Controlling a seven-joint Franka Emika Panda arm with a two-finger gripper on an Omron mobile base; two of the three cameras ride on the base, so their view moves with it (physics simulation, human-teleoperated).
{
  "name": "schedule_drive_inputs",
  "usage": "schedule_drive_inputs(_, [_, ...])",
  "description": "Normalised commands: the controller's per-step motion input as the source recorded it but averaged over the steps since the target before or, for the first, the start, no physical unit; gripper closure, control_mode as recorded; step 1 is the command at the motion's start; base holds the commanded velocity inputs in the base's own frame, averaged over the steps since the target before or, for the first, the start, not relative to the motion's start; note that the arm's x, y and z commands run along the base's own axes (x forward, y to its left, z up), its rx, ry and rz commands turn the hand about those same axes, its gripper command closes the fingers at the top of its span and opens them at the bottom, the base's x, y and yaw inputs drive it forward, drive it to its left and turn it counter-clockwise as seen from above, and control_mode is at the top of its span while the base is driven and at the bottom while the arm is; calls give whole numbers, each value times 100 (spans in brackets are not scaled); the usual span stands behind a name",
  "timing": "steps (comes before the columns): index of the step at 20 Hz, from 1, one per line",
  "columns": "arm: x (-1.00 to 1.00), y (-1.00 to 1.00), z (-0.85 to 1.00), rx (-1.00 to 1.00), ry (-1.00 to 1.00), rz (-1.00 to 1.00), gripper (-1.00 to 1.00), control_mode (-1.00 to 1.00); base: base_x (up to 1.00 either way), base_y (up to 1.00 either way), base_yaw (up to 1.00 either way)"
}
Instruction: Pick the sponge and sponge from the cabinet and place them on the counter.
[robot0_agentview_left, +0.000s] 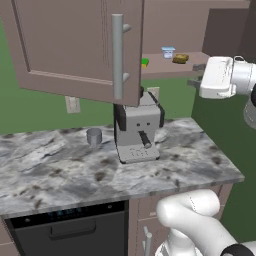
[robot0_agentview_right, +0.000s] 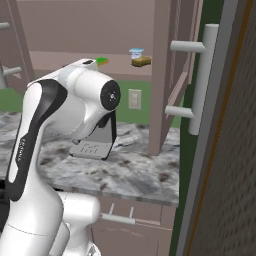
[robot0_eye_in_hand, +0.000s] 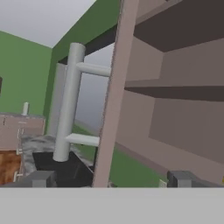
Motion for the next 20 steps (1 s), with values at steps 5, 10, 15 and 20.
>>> schedule_drive_inputs(5, [14,3,0,2,3,0,-100,-100,0,0,0])
schedule_drive_inputs(10, [14,8,0,4,4,0,-100,-100,0,0,0])
schedule_drive_inputs(15, [10,15,0,4,1,0,-100,-100,0,0,0])
schedule_drive_inputs(20, [14,20,0,4,0,0,-100,-100,0,0,0])
